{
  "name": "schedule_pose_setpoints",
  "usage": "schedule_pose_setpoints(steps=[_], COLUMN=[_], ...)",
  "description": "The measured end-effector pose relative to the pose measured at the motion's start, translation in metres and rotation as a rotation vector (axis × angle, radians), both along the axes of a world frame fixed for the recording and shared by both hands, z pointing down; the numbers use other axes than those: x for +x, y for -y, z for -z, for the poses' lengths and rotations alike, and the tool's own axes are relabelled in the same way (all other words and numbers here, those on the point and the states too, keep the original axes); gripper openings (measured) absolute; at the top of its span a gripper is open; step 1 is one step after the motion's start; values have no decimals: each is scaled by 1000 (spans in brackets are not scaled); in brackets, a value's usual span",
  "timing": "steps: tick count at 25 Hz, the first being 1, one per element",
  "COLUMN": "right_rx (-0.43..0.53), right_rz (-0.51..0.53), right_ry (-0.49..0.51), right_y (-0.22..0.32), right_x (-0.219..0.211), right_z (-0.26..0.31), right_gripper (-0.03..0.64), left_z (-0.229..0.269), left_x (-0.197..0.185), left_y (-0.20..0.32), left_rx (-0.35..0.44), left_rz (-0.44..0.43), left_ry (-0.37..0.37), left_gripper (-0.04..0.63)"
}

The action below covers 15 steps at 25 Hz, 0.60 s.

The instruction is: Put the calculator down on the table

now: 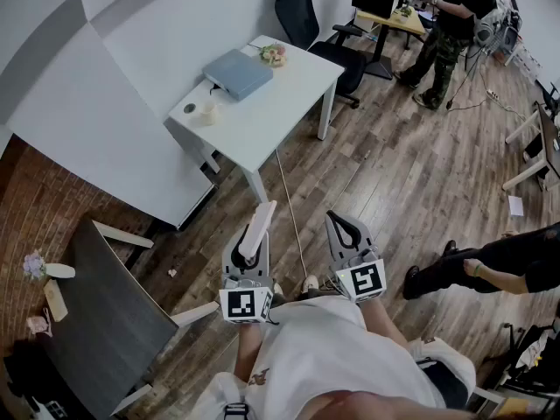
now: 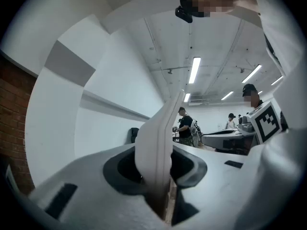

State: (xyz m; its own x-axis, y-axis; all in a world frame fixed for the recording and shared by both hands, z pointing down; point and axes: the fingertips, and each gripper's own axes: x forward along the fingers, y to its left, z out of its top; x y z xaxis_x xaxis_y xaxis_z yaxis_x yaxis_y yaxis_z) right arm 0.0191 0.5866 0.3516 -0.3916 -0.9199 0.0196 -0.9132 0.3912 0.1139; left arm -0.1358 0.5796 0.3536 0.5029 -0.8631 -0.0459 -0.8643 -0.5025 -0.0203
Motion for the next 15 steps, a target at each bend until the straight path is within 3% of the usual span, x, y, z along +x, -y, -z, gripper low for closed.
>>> schedule_pose_setpoints(steps=[11, 12, 14, 15], right_rx=[-8, -17, -35, -39], right_rz=[6, 8, 14, 14], right_ry=[36, 38, 35, 34], right_y=[2, 4, 7, 8], right_x=[44, 45, 46, 47], right_z=[-9, -11, -15, -17], right_gripper=[15, 55, 224, 273], left_z=[-3, -4, -5, -7], left_x=[39, 41, 45, 47], left_y=[-5, -4, -3, -2], left_rx=[-8, -8, -11, -14], left_rz=[28, 27, 23, 21], left_ry=[19, 21, 25, 25], left_gripper=[124, 124, 124, 124])
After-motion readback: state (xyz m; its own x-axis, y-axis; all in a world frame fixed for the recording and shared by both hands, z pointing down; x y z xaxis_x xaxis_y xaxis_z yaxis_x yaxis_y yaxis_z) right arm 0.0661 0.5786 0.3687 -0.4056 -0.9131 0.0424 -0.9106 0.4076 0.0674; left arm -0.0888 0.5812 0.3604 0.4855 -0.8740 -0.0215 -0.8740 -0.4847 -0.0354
